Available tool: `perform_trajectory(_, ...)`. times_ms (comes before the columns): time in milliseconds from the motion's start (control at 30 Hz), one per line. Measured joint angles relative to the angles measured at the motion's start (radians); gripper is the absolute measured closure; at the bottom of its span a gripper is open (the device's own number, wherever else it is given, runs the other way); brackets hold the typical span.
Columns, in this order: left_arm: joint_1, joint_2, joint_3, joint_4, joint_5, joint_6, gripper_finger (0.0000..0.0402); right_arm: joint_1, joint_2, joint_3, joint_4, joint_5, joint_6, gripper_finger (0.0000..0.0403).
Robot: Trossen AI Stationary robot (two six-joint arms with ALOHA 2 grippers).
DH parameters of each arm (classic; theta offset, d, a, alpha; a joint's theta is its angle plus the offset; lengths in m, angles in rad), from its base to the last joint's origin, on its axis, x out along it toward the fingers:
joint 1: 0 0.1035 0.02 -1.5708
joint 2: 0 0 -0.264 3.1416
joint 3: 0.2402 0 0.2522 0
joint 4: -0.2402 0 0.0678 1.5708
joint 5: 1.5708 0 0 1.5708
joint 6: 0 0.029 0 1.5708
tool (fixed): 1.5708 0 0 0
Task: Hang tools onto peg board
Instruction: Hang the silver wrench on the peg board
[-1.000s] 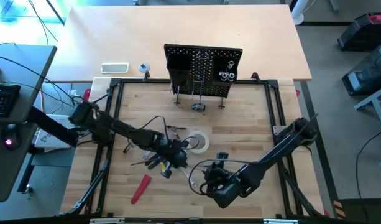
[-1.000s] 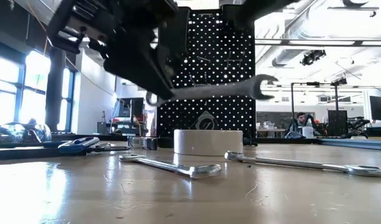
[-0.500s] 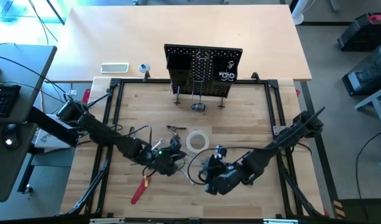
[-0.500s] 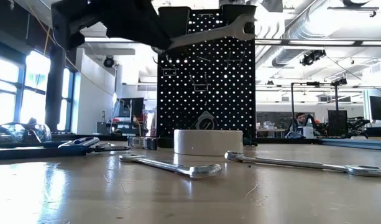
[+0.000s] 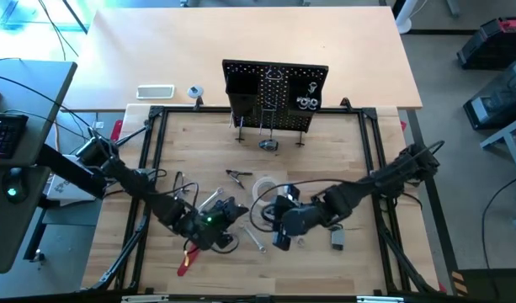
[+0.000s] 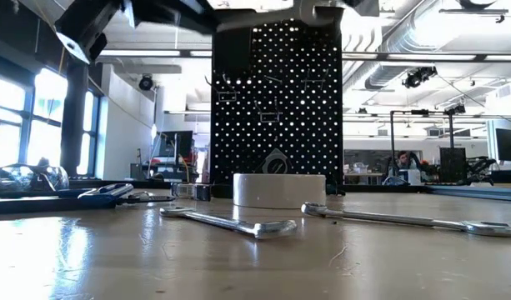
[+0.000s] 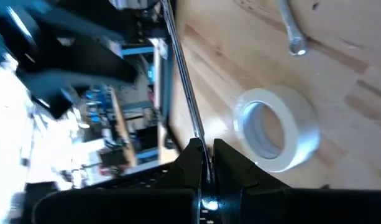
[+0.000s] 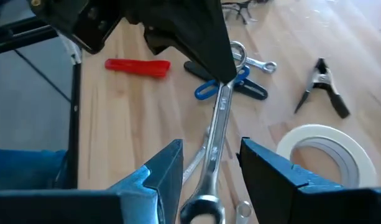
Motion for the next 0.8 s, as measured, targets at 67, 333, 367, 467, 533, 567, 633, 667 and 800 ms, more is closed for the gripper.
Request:
perform_trajectory(67,-0.015,0.0,0.0,0.031,-0.025,0.058,0.039,-0.02,0.0,0.0,0.022,-0.051,-0.025,0.0249)
perform_trajectory(333,-0.066,0.0,0.0,0.135,-0.143,0.282,0.039,-0.098,-0.001,0.0,0.086,-0.255,-0.071,0.0249)
perform_trajectory(367,-0.071,0.0,0.0,0.135,-0.158,0.304,0.039,-0.106,-0.002,0.0,0.092,-0.283,-0.078,0.0249)
perform_trajectory(467,-0.084,0.0,0.0,0.134,-0.19,0.357,0.039,-0.122,-0.002,0.0,0.135,-0.365,-0.093,0.0249)
perform_trajectory(533,-0.09,0.0,0.0,0.135,-0.207,0.382,0.039,-0.131,-0.002,0.0,0.162,-0.408,-0.095,0.0249)
perform_trajectory(567,-0.093,0.0,0.0,0.136,-0.215,0.395,0.039,-0.134,-0.003,0.0,0.166,-0.424,-0.09,0.0249)
perform_trajectory(633,-0.098,0.0,-0.001,0.155,-0.235,0.425,0.039,-0.142,-0.003,0.0,0.153,-0.443,-0.078,0.0249)
perform_trajectory(667,-0.103,0.0,-0.001,0.164,-0.242,0.441,0.039,-0.146,-0.003,0.0,0.149,-0.447,-0.072,0.0249)
perform_trajectory(800,-0.121,0.001,-0.001,0.197,-0.253,0.494,0.039,-0.154,-0.003,-0.001,0.129,-0.45,-0.053,0.0249)
